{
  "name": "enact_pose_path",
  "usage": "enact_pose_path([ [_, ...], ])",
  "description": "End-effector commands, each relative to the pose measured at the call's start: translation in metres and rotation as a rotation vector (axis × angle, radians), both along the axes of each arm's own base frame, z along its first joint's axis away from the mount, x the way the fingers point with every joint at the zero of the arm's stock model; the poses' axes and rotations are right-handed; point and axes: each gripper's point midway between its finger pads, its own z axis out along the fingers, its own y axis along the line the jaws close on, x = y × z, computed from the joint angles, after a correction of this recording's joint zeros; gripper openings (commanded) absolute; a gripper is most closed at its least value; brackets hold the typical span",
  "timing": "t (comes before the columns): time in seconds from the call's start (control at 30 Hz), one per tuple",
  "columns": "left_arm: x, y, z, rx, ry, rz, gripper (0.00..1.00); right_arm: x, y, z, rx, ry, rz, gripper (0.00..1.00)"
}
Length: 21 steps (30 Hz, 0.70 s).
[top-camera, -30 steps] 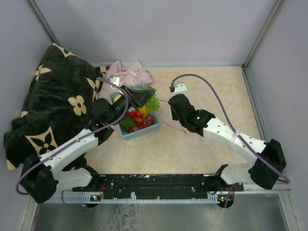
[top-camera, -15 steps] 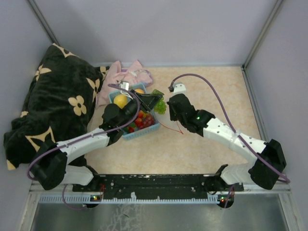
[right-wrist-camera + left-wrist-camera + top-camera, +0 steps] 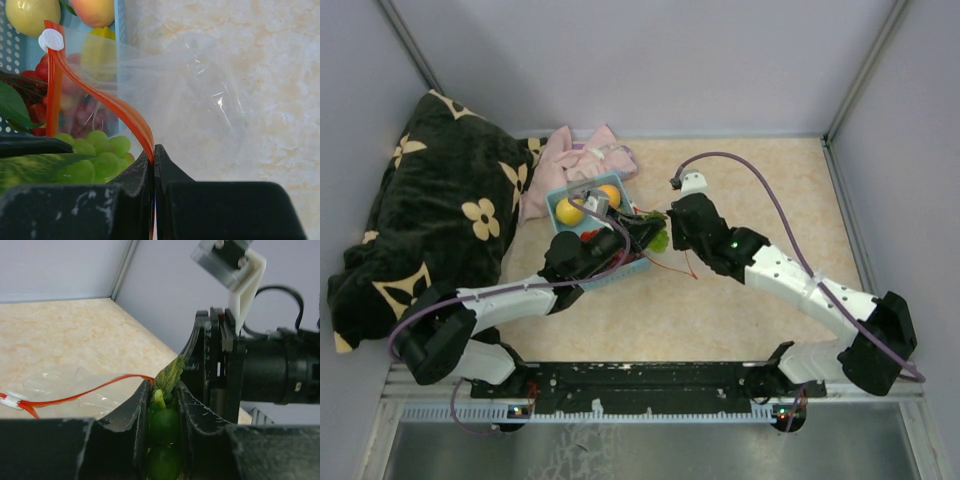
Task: Place the food in the zip-top bag and seal the zipper
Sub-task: Place the fake fruit in the zipper food storage bag.
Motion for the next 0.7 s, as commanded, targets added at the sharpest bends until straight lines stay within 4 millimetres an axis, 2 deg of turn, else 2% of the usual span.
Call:
enact_pose_path([
  [0.0, -0.011, -0.011, -0.003, 0.118, -0.173, -0.056, 0.05, 0.008, 0.009, 0.063, 0.131, -0.116, 0.018, 0.0],
  [0.23, -0.023, -0.024, -0.024, 0.35, -0.331, -0.149, 0.11, 0.003, 0.005, 0.074, 0.161, -0.124, 0.039, 0.0],
  [0.37, -0.025, -0.034, -0.036, 0.461, -0.367, -0.21, 0.16, -0.001, 0.009, 0.079, 0.19, -0.126, 0.068, 0.0],
  [0.5, -0.018, -0.035, -0.047, 0.539, -0.354, -0.203, 0.29, -0.003, 0.012, 0.077, 0.195, -0.117, 0.085, 0.0],
  [0.6, -0.016, -0.033, -0.045, 0.556, -0.335, -0.196, 0.47, -0.004, 0.013, 0.073, 0.194, -0.108, 0.092, 0.0],
  [0.67, -0.017, -0.032, -0.041, 0.543, -0.316, -0.189, 0.55, -0.004, 0.013, 0.071, 0.196, -0.104, 0.091, 0.0],
])
